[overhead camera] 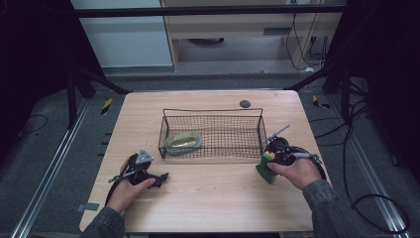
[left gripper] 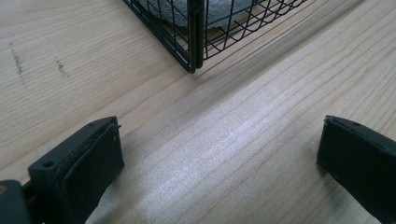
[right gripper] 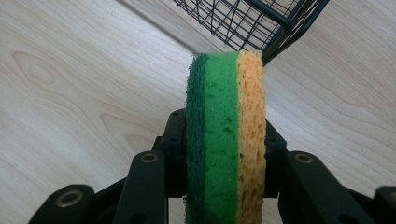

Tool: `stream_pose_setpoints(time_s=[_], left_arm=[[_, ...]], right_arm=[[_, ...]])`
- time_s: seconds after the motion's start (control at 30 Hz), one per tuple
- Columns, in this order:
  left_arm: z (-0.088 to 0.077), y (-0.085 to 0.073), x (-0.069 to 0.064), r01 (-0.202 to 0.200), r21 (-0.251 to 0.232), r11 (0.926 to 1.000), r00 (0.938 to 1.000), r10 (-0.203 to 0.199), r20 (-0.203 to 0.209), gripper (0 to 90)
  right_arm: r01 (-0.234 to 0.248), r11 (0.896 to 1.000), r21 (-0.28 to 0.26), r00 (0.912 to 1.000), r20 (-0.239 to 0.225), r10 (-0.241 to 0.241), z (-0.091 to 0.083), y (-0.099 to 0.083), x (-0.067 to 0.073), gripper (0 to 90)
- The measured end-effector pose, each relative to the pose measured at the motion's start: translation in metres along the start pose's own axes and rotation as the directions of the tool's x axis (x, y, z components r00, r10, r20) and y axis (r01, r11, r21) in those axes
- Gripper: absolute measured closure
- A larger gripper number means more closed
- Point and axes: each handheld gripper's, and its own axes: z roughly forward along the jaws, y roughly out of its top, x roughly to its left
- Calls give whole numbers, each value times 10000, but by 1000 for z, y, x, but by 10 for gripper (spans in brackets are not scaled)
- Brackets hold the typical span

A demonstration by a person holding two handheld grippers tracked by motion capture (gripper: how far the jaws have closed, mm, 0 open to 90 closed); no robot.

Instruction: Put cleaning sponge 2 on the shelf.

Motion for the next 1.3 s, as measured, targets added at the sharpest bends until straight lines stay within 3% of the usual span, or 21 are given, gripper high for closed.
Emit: stream_pose_setpoints(time_s=[0.17,0.33,0.63,1.0,1.2,1.3], left_arm=[[0,0,0,-2,-2,10000,10000,2,1,0],[0,0,0,0,-5,10000,10000,0,-12,0],[0,0,0,3,-7,10000,10000,-3,-14,0],[0,0,0,0,-5,10000,10000,0,-13,0],[0,0,0,3,-4,10000,10000,-3,-3,0],[0,0,0,45,-47,10000,10000,-45,-9,0]], right_arm=[[93,9999,-146,9999,111,-91,-11,-2,-3,645],[78,9988,-483,9992,406,-58,-32,-5,-11,646],[79,9949,-1009,9959,903,12,-60,2,-25,646],[279,9830,-1813,9889,1488,-7,-92,26,-41,647],[464,9698,-2393,9864,1639,-68,-110,45,-41,648],[630,9680,-2431,9849,1721,-209,-113,56,-37,648]])
